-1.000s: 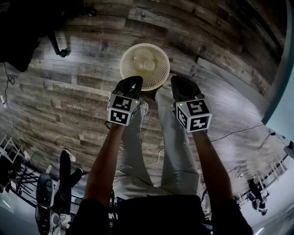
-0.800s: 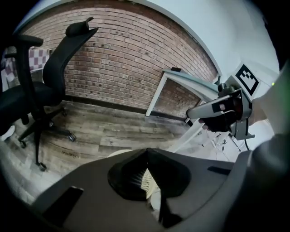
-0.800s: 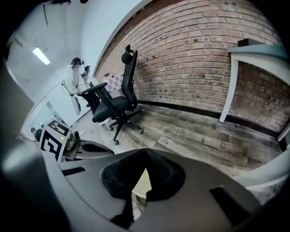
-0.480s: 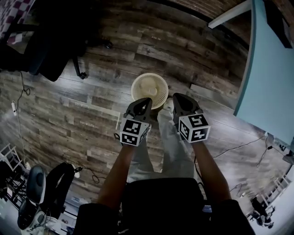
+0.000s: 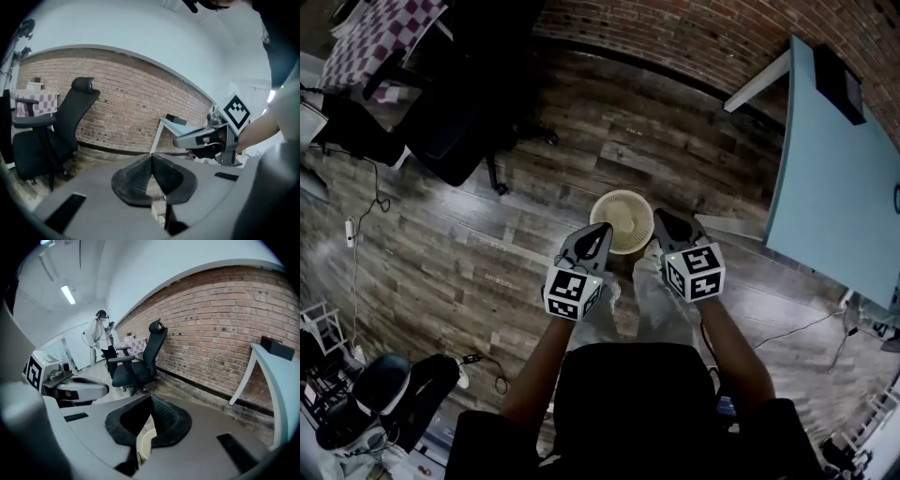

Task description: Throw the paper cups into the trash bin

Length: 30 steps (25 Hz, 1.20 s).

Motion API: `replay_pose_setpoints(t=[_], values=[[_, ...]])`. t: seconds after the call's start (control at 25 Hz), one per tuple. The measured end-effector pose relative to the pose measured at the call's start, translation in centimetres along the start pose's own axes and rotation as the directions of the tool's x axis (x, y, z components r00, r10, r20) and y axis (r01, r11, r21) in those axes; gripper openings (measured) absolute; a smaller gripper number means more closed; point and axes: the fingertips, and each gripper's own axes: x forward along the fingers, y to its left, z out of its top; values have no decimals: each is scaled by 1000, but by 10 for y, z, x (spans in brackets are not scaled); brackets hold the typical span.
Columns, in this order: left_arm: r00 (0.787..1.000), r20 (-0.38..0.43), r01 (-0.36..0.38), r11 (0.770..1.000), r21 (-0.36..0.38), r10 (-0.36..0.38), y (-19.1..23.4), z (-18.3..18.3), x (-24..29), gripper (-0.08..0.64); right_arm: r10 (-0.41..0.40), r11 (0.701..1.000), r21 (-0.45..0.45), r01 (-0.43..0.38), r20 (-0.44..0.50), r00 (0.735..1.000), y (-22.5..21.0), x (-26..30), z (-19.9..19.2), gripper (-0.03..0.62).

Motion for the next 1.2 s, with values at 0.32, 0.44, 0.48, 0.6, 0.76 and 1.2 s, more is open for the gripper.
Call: replay_pose_setpoints(t=[0.32,0.44,0.48,0.6,0.76,1.2], values=[[979,200,19,995,95,-37,-9,98,-44,9,-14,998,-58,26,200,980,30,-44,92,2],[963,266,18,996,90,-41,-9,124,-61,9,-16,995,-93,39,239,971,44,-51,114,2],[958,285,17,996,90,-42,-10,132,-67,9,-15,994,-103,42,249,968,49,-54,119,3],[942,333,12,993,117,-51,-13,155,-80,9,-2,990,-137,44,289,957,63,-65,139,3],[926,372,2,985,172,-67,-18,184,-88,9,6,984,-168,59,362,932,73,-87,172,3],[893,437,-2,968,249,-111,-28,224,-108,9,20,986,-159,59,453,891,97,-106,211,3]])
